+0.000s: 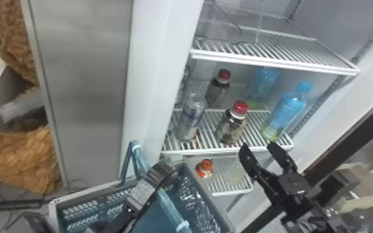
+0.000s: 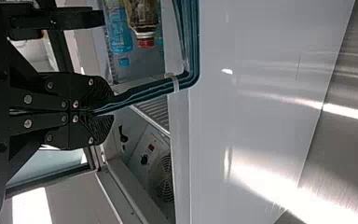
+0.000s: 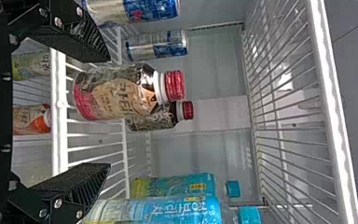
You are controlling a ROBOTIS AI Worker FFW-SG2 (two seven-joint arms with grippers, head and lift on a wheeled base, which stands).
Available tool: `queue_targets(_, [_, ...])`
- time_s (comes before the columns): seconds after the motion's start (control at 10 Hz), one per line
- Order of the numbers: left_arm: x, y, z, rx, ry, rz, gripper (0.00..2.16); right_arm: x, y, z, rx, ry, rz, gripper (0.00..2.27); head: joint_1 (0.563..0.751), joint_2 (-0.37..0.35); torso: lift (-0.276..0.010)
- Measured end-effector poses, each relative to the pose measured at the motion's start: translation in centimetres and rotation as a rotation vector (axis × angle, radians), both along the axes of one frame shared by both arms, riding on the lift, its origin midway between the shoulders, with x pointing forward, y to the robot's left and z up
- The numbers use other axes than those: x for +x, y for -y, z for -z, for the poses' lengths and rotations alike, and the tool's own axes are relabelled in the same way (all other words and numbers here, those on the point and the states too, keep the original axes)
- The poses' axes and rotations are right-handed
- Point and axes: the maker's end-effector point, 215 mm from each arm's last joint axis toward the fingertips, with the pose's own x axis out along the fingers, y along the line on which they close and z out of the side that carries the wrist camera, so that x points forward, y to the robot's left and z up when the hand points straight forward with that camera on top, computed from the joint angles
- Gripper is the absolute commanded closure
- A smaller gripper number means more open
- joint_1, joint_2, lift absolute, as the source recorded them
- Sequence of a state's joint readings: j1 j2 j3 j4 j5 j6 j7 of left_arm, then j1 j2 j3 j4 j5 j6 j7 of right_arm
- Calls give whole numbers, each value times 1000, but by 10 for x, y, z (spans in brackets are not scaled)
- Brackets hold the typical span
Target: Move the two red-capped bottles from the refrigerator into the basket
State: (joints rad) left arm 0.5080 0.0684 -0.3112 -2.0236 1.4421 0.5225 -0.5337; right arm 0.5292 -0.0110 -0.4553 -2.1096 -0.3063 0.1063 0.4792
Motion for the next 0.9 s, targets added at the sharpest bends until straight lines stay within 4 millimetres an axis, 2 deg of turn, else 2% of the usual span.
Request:
queue_targets(0.2, [0,0,0,-1,0,-1,1204,17,-8,3,6,-2,-18,223,695,-350,0])
queue_targets(0.5, [1,-1,0,-2,-2,-4,1204,32,-7,7,-2,-8,-13,223,695,-350,0])
queue_targets(0.9, [0,-1,0,-4,-2,-2,1204,65,-26,9,22,1,-55,223,695,-350,0])
